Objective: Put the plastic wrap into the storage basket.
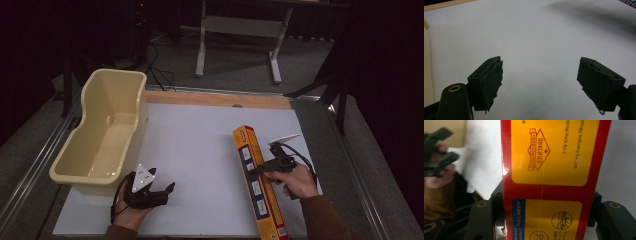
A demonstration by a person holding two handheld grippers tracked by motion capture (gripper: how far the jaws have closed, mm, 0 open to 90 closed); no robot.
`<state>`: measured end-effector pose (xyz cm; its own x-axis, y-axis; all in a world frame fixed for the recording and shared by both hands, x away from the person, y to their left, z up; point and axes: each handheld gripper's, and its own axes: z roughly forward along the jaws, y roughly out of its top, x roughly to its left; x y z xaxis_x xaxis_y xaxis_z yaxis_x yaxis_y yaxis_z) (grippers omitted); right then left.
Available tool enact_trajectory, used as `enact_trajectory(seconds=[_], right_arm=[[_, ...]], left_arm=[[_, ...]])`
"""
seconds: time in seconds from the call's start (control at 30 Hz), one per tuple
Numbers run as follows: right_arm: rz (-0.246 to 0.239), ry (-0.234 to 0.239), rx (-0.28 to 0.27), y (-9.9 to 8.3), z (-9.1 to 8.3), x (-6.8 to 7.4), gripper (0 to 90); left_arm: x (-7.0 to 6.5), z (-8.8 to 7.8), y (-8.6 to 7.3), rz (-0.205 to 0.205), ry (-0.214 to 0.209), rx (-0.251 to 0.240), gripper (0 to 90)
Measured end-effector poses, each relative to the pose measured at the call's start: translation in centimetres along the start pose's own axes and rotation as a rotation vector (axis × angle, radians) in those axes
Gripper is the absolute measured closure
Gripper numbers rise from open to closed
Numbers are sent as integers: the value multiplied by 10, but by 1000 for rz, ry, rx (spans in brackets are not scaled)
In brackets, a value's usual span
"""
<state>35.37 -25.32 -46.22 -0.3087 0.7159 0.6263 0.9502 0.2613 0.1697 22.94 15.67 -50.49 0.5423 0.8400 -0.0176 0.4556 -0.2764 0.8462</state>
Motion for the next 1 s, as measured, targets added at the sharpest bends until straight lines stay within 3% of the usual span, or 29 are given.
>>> enact_trajectory(seconds=[0.2, 0.5, 0.8, 1.0], right_arm=[[-57, 44, -4, 4, 13, 25, 402], [-111, 179, -10, 20, 27, 56, 401], [-137, 266, -42, 35, 33, 81, 402], [-135, 300, -73, 48, 32, 93, 402]], left_arm=[[0, -1, 0, -1, -1, -4, 204], [1, -1, 1, -2, 1, -9, 204], [1, -2, 1, -2, 0, -12, 204], [0, -1, 1, 1, -3, -11, 204]])
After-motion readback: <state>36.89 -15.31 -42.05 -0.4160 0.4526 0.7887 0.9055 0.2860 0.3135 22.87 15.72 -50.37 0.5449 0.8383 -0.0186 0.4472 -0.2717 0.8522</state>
